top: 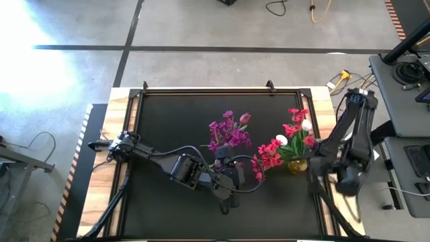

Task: Sort flowers into vase by color
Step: Put the red flowers into the yellow vase

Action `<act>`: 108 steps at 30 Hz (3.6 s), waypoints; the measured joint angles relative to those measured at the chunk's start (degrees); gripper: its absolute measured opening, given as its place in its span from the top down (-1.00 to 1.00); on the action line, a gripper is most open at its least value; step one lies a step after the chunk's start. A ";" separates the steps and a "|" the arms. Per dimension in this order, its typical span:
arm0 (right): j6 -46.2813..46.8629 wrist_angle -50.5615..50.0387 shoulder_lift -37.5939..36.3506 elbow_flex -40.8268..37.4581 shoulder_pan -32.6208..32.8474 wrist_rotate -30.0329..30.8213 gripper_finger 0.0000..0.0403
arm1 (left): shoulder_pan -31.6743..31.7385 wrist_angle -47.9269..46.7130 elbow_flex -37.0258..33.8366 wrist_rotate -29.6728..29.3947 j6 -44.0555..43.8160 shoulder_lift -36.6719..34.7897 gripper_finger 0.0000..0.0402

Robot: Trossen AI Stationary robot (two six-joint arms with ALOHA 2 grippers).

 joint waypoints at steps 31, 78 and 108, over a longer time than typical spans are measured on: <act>7.66 -14.40 7.86 3.96 -4.02 3.35 0.29 | 0.13 -0.24 -0.04 0.02 -0.69 0.11 0.22; 31.27 -34.55 -1.23 4.47 -5.33 -14.92 0.94 | 0.13 -1.79 -0.04 0.00 -1.73 0.17 0.22; 31.57 -34.43 -1.58 3.14 -5.31 -28.21 0.26 | 0.15 -4.08 -0.06 -0.04 -2.90 0.17 0.22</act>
